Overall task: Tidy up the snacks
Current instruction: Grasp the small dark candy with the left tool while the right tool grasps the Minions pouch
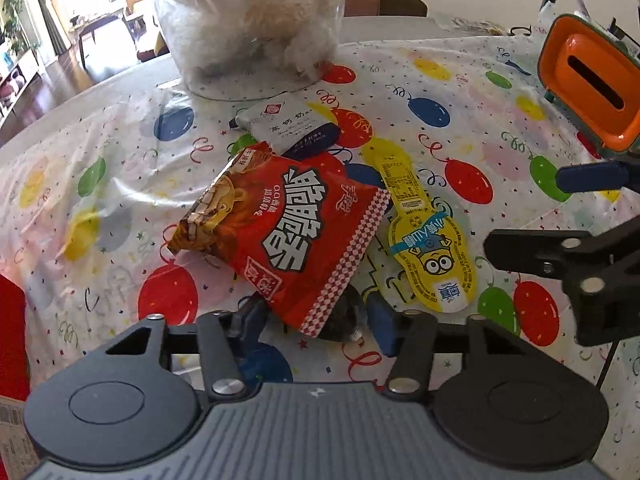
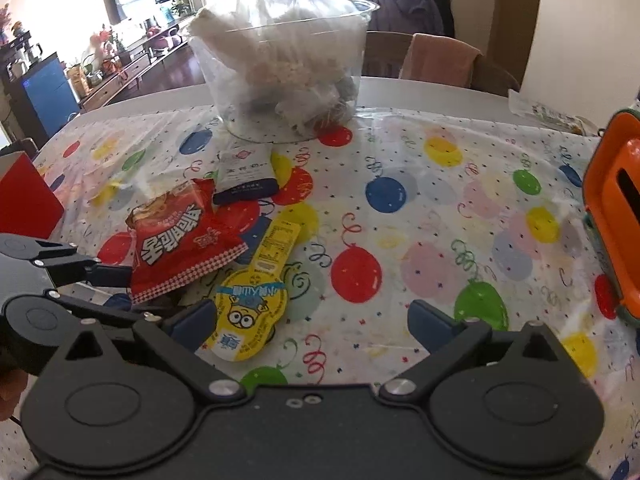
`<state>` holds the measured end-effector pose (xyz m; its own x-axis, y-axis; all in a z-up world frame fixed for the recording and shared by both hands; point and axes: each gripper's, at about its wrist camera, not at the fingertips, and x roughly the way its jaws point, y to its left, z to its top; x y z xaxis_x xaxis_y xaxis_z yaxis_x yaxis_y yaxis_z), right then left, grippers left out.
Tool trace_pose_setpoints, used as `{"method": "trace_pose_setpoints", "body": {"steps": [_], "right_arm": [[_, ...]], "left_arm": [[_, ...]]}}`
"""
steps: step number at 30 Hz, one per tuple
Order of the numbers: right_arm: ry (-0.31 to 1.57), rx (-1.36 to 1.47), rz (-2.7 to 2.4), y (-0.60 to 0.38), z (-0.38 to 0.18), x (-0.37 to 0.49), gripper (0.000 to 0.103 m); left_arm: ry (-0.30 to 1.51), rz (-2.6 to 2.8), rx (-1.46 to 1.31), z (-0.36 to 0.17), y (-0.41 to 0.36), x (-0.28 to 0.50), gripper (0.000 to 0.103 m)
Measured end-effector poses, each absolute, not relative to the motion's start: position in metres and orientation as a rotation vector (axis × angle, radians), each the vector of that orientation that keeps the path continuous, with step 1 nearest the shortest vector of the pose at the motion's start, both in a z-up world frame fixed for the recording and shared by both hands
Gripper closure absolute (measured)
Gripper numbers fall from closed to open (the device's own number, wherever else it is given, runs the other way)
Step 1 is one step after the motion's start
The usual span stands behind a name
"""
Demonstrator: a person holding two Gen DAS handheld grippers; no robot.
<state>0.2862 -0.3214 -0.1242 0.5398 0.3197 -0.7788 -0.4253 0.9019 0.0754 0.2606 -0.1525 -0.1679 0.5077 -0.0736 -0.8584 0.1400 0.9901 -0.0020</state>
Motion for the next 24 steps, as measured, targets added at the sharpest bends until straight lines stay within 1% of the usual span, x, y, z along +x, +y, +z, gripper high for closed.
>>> {"method": "trace_pose_setpoints", "body": {"steps": [2,5,10,12,14,16,18,22,24], "right_arm": [[0.901,-0.131,0.461,-0.318,-0.126,0.287,0.003],[0.905,-0.14,0.488,-0.312,-0.13,0.288,0.006],[0.919,-0.18,0.517,-0.297,-0.14,0.288,0.01],[0.925,-0.204,0.523,-0.291,-0.146,0.288,0.014],[0.929,-0.223,0.534,-0.285,-0.15,0.287,0.014],[0.925,-0.256,0.538,-0.278,-0.155,0.285,0.015],[0.913,-0.289,0.538,-0.271,-0.159,0.283,0.02],[0.891,-0.312,0.539,-0.265,-0.161,0.28,0.027],[0.889,-0.302,0.543,-0.265,-0.16,0.281,0.036]], "left_arm": [[1.025,-0.138,0.076,-0.167,-0.153,0.259,0.065],[1.019,-0.15,0.083,-0.167,-0.153,0.256,0.072],[1.025,-0.144,0.041,-0.165,-0.141,0.245,0.075],[1.032,-0.135,0.027,-0.163,-0.135,0.238,0.078],[1.043,-0.126,0.008,-0.161,-0.128,0.231,0.083],[1.049,-0.109,-0.008,-0.161,-0.122,0.226,0.083],[1.05,-0.089,-0.015,-0.161,-0.117,0.221,0.083],[1.057,-0.073,-0.028,-0.162,-0.11,0.217,0.083],[1.046,-0.078,-0.021,-0.16,-0.11,0.218,0.083]]}}
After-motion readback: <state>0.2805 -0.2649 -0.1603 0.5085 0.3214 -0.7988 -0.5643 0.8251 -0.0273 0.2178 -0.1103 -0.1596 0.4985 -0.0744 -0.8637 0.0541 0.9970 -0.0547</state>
